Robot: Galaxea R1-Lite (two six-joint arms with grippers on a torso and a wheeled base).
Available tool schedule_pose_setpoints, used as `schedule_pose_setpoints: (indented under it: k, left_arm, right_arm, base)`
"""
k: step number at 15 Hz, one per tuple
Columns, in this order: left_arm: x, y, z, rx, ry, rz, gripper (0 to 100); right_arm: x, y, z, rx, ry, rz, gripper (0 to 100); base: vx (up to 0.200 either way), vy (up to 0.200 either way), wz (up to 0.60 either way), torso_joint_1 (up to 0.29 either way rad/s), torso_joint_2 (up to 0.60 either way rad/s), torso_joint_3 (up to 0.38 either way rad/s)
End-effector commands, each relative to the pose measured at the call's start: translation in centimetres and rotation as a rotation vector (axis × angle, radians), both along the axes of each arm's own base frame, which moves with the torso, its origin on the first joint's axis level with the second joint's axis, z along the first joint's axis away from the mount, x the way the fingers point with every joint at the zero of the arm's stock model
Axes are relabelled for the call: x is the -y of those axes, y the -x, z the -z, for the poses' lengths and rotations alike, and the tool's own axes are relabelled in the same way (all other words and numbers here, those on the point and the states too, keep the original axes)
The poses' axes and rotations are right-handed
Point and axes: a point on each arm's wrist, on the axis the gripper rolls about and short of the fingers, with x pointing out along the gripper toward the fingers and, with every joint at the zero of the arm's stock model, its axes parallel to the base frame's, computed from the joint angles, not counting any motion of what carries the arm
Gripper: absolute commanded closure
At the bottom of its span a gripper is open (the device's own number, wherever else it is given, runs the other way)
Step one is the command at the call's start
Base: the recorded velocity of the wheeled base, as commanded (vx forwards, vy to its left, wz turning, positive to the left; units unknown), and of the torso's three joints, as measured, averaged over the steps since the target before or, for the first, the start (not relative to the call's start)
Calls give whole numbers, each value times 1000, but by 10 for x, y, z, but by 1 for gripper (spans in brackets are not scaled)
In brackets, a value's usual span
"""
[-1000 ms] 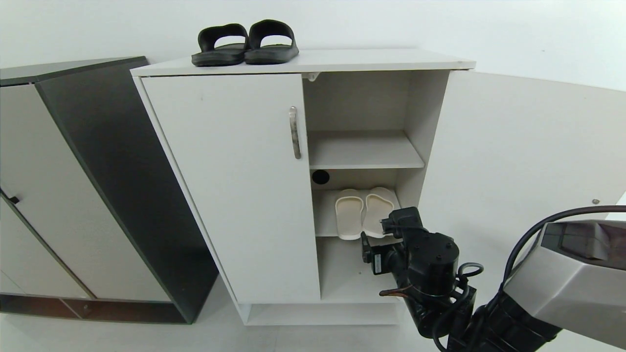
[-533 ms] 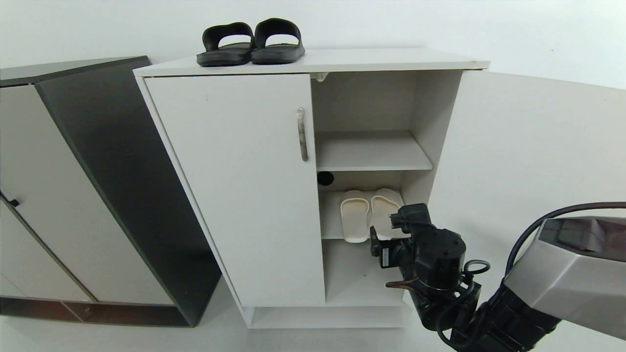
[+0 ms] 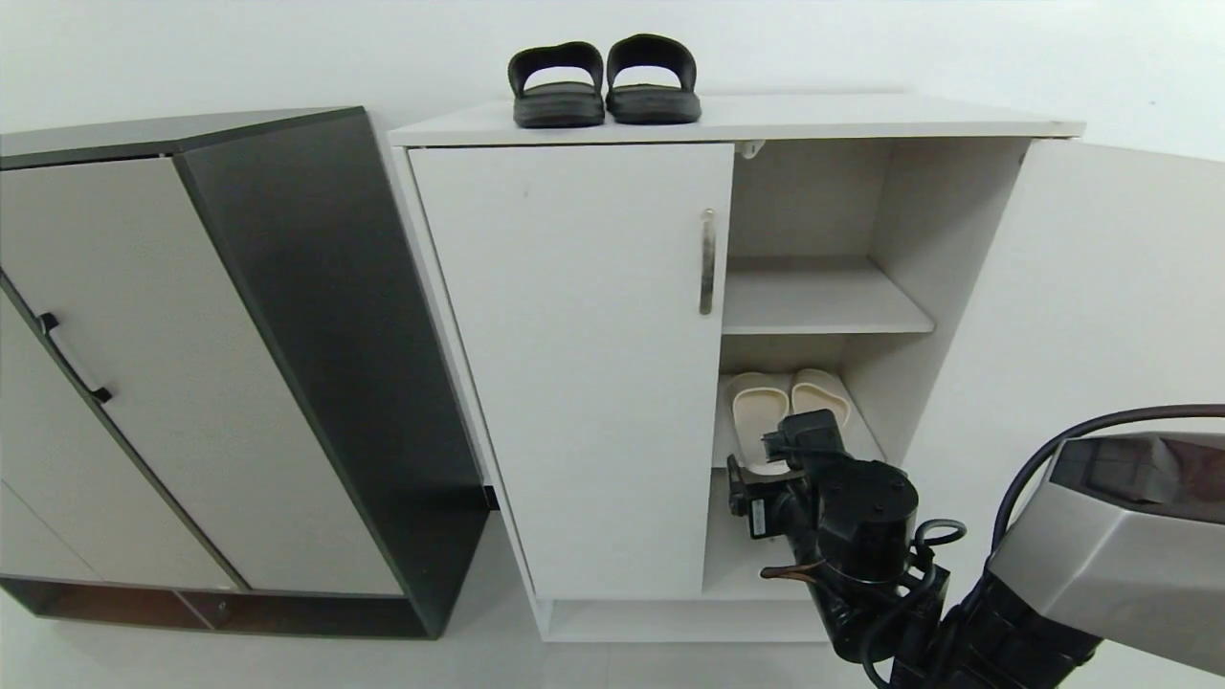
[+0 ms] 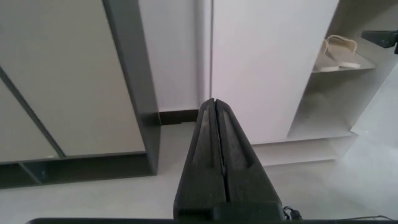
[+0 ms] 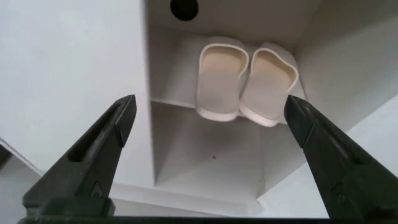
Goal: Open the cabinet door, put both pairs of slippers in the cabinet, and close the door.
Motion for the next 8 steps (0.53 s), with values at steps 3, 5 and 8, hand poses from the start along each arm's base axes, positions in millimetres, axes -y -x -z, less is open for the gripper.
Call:
schedule_pose_setpoints:
  k: [3,5,8]
  left_arm:
    - [0,0,0,-1,0,0,100]
    - [0,0,0,-1,0,0,100]
    - [0,0,0,-1,2,-2,100]
  right_arm:
    - [0,1,2,-4,12,-7,0]
    - [0,1,3,-5,13,-7,0]
    - [0,1,3,-4,12,-9,0]
  base:
    - [0,200,0,4,-1,4]
    - [0,200,0,5,5,5]
    - [0,133,0,3,2,-2]
